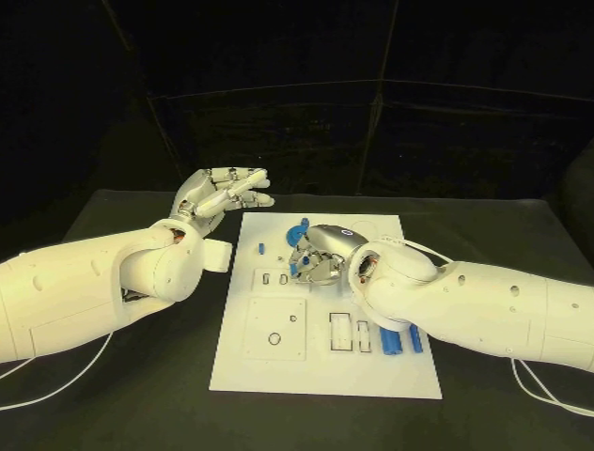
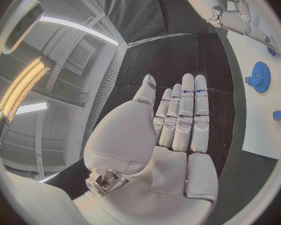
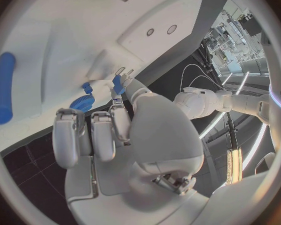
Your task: Assemble the parts on the task board
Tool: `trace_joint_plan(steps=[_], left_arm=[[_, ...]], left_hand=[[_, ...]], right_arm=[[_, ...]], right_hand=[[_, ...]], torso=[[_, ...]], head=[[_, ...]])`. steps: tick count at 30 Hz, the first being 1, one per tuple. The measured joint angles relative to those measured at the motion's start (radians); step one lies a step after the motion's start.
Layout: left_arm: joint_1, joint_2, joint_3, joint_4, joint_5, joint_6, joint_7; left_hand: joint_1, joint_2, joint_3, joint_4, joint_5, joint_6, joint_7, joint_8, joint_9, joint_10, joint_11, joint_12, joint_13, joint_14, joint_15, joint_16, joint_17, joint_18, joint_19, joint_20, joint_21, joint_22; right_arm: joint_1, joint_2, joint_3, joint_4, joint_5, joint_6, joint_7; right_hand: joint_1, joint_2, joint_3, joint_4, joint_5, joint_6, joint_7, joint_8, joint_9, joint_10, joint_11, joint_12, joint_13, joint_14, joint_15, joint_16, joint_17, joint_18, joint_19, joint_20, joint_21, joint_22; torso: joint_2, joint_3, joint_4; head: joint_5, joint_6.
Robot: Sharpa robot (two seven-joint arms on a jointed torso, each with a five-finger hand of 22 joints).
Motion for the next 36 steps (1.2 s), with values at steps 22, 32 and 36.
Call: trace_joint_plan(steps=[22, 32, 36], left_arm=[[0.0, 0.006, 0.0, -0.005, 0.0, 0.001, -0.002], [0.0, 0.007, 0.0, -0.006, 0.0, 0.003, -0.003], [0.0, 0.007, 0.0, -0.006, 0.0, 0.003, -0.003]], left_hand=[[0.0, 0.0, -0.003, 0.003, 0.0, 0.0, 0.0, 0.0, 0.0, 0.0, 0.0, 0.0, 0.0, 0.0, 0.0, 0.0, 0.0, 0.0, 0.0, 0.0, 0.0, 0.0], [0.0, 0.0, -0.003, 0.003, 0.0, 0.0, 0.0, 0.0, 0.0, 0.0, 0.0, -0.004, 0.0, 0.0, 0.0, 0.0, 0.001, 0.0, 0.0, 0.0, 0.0, 0.0], [0.0, 0.0, -0.006, 0.0, 0.0, 0.0, 0.0, -0.004, 0.0, 0.0, 0.0, -0.004, 0.0, 0.0, 0.0, 0.0, 0.001, 0.0, 0.0, 0.0, 0.0, 0.0]], right_arm=[[-0.014, 0.034, 0.001, -0.039, -0.046, 0.024, -0.018], [-0.013, 0.036, 0.002, -0.04, -0.053, 0.037, -0.025], [-0.013, 0.036, 0.003, -0.038, -0.057, 0.043, -0.029]], right_hand=[[-0.009, -0.012, 0.007, 0.002, -0.004, 0.001, 0.001, 0.0, 0.0, -0.002, 0.002, -0.007, -0.001, 0.0, 0.0, 0.0, 0.001, 0.0, 0.0, 0.0, 0.0, 0.0], [-0.017, -0.02, 0.017, 0.006, -0.002, 0.001, 0.001, -0.009, 0.004, -0.013, 0.013, -0.025, -0.001, 0.0, 0.0, -0.004, 0.001, 0.0, 0.0, 0.0, 0.0, 0.0], [-0.026, -0.029, 0.018, 0.005, -0.002, 0.001, 0.001, -0.017, 0.005, -0.02, 0.012, -0.032, -0.005, 0.0, 0.0, -0.008, 0.0, 0.0, 0.0, 0.0, 0.0, 0.0]], torso=[[-0.001, 0.0001, -0.0005], [-0.001, -0.0005, -0.0005], [-0.001, -0.0005, -0.0005]], head=[[0.007, -0.009], [0.01, -0.012], [0.01, -0.012]])
